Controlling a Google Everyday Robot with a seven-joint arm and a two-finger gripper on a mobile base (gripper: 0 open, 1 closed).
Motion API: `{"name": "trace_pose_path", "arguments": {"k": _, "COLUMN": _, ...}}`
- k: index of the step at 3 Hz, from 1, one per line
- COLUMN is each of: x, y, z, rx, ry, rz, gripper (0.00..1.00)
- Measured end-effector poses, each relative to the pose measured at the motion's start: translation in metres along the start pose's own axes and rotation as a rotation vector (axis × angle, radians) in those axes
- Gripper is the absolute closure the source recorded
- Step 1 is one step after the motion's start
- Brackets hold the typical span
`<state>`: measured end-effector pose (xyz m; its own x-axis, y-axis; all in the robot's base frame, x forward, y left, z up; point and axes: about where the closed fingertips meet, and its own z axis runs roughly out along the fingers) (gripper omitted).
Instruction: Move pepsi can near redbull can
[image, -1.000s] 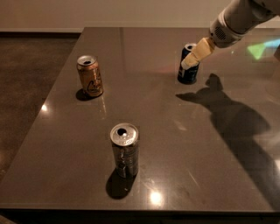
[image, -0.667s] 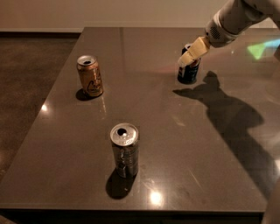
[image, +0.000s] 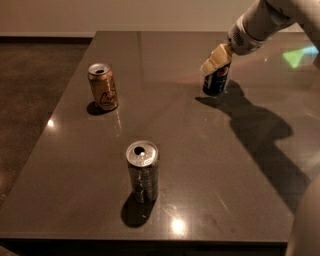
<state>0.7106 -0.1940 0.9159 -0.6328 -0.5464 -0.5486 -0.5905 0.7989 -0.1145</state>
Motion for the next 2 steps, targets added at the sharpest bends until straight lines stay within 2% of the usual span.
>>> {"name": "trace_pose_path", "arguments": {"k": 2, "x": 0.0047, "y": 0.0063, "z": -0.0004, "rx": -0.029, "ry": -0.004, "rz": -0.025, "gripper": 0.63}}
